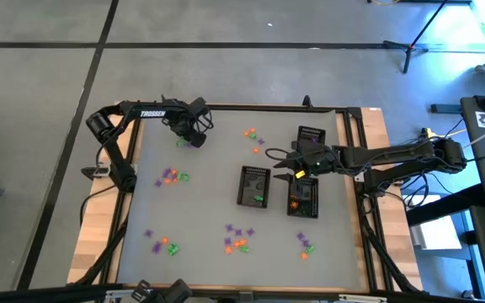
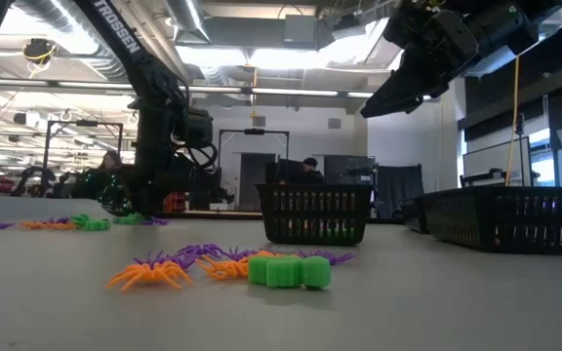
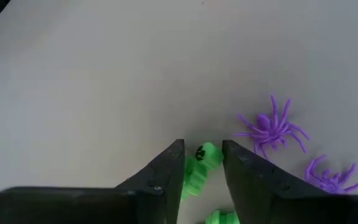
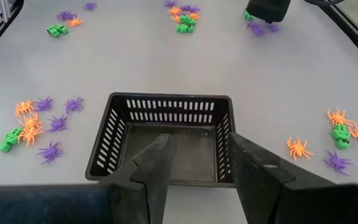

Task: Sort Halloween decoration
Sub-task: Put the green skeleton toy into the bottom left bin

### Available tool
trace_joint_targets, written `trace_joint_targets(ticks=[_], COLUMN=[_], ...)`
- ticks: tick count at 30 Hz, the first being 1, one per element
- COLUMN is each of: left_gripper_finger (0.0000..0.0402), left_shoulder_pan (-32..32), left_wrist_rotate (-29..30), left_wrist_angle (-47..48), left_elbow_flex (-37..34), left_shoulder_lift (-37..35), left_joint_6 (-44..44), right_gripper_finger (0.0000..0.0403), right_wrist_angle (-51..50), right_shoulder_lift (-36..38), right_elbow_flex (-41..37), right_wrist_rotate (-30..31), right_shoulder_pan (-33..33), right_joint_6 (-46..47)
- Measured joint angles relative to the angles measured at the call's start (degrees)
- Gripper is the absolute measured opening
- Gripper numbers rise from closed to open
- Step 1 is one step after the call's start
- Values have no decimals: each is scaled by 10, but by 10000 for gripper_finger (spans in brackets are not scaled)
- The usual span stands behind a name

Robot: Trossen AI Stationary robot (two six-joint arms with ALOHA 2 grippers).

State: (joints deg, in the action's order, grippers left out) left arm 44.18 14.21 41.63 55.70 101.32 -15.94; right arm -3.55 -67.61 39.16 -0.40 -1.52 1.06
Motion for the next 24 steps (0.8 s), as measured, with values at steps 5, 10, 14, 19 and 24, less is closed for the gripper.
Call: trace_joint_targets(ticks=[5,10,14,19,24], left_gripper_finger=[59,15,8,10,11], left_shoulder_pan=[0,0,-7,-16,-45], left_wrist_rotate=[-3,7,14,20,17], left_wrist_angle=[0,-1,-3,-1,-1], left_elbow_flex=[0,-1,-4,-5,-5], left_shoulder_lift=[1,-3,-19,-57,-94], left_joint_6=[13,13,14,14,10], right_gripper_finger=[156,156,156,156,156], right_wrist_angle=[0,0,0,0,0], right_shoulder_lift=[0,0,0,0,0], right_elbow_flex=[0,0,0,0,0], right_wrist_rotate=[0,0,0,0,0], right_shoulder_pan=[0,0,0,0,0], right_joint_6=[0,0,0,0,0])
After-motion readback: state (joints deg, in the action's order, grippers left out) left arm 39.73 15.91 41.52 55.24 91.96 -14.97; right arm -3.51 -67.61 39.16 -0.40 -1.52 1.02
